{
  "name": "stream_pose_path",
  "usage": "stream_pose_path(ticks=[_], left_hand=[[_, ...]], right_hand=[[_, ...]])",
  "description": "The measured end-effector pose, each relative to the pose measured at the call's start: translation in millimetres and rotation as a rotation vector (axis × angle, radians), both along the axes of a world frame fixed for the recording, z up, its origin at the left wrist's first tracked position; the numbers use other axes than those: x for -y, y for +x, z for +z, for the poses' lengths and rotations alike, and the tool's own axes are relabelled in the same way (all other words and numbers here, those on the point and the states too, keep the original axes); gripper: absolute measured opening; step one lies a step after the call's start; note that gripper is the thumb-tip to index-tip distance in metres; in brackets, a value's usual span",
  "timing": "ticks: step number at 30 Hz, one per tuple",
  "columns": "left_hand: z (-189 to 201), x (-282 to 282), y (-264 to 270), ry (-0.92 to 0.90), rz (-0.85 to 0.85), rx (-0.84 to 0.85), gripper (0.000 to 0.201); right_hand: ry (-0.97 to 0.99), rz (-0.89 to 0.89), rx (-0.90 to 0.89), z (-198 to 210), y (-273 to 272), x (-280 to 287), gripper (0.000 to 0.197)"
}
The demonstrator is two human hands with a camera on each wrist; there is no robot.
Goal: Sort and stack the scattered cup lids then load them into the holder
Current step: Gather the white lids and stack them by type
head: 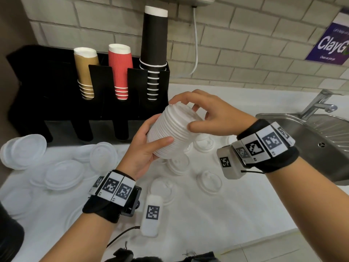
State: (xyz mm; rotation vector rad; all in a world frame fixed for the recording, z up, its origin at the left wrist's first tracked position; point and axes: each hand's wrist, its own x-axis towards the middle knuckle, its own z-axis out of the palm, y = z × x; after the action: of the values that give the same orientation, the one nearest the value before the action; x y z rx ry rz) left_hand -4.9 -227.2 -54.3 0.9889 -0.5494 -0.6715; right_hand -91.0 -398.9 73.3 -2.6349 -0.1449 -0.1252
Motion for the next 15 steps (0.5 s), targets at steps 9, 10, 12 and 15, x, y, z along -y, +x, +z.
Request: stream_pose_path(ticks=[9, 10, 12, 15], left_hand=[[-0.8, -3.4, 12.0, -0.042, -0.001, -0.057, 0.061], [-0.2, -4.1, 13.1, -0.04, -0.001, -0.055, 0.059], [0.3, -5.6, 16.3, -0.041, 0.0, -0.055, 0.062], [1.8, -7.7, 23.9, -0.055, 0.015, -0.085, 0.067]], right_hand=[[-0.036, -0.006, 0.013, 0.0, 12.6, -6.4, 0.058], [-0.036, -0.004, 0.008, 0.5, 12.8, -6.5, 0.058], [0.004, -0.033, 0.004, 3.8, 10.5, -5.8, 0.057], [0.173, -0.223, 0.018, 7.7, 6.5, 5.3, 0.055]])
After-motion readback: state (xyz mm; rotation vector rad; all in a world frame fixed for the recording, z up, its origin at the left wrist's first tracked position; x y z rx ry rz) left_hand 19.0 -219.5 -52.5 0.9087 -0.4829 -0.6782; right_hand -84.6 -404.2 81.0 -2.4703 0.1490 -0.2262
